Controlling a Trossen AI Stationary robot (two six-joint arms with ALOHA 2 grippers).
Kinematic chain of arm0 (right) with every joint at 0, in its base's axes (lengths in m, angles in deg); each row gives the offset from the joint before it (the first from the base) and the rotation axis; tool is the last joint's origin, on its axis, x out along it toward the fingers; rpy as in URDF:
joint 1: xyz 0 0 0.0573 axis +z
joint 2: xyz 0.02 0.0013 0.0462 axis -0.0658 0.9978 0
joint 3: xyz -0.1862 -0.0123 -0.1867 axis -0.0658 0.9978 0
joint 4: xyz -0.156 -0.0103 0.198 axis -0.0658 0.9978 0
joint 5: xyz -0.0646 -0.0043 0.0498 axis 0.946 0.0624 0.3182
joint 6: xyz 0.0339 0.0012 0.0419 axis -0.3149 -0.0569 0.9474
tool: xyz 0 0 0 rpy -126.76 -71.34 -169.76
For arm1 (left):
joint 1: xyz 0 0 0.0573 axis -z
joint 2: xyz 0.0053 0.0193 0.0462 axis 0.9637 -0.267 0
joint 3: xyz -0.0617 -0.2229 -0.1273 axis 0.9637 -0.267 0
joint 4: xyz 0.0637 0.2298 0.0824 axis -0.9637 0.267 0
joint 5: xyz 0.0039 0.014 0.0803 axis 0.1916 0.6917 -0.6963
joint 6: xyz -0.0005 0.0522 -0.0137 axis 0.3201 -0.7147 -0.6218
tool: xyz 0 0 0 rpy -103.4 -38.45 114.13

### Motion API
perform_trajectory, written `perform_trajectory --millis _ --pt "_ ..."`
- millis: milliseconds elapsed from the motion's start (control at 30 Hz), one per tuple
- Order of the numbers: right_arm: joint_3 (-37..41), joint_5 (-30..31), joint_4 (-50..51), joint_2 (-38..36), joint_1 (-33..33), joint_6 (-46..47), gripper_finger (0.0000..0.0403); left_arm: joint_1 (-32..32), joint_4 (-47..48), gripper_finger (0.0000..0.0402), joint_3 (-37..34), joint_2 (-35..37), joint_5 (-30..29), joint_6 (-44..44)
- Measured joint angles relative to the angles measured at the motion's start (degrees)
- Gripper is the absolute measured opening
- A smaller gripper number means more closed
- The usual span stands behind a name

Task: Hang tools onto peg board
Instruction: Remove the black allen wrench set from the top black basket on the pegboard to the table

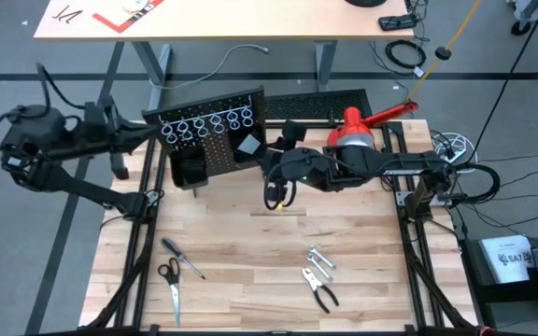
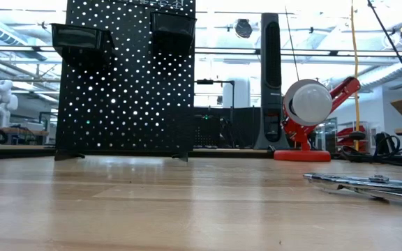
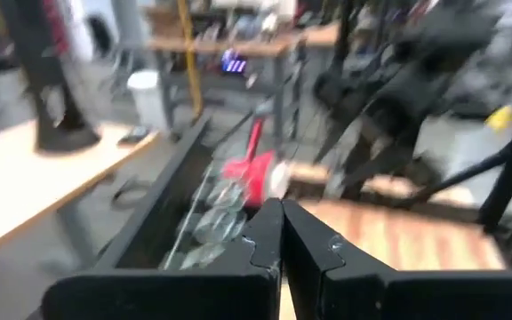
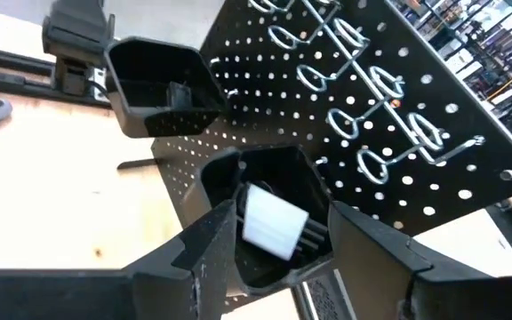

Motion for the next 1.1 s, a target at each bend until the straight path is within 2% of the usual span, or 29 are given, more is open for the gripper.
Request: perform_trajectory --millis 167,333,467,633,733,833,1033,1100 --pt "-0.02 -0.18 -0.26 0.61 0.28 4.17 0.0178 -0.04 10.77 0.0011 0.00 1.27 -6.49 7.84" --pt "-0.02 -1.36 -0.33 3.10 -0.99 4.87 0.0178 -0.04 13.07 0.0011 -0.39 1.25 -8.36 9.97" --pt "-0.02 -5.78 -3.66 5.11 -2.83 2.83 0.0178 -0.04 12.68 0.0011 -0.39 1.25 -8.55 9.58" --pt "-0.01 -7.23 -7.54 6.00 -5.28 -1.58 0.0178 -0.04 10.84 0.0011 -0.39 1.25 -10.01 8.29" --pt "-0.04 -9.76 -6.94 5.86 -6.70 -1.43 0.0178 -0.04 8.21 0.0011 -0.39 1.39 -10.27 5.27" --pt "-0.02 -9.83 -5.99 5.97 -7.23 -1.42 0.0178 -0.04 4.16 0.0011 -0.39 1.64 -11.47 1.56" --pt "-0.02 -10.84 -6.07 5.95 -7.48 -1.89 0.0178 -0.10 3.14 0.0011 -0.39 0.96 -26.53 -0.52" --pt "-0.02 -11.00 -6.10 5.95 -7.56 -2.42 0.0178 -0.09 4.11 0.0011 -0.39 0.00 -28.80 -0.47"
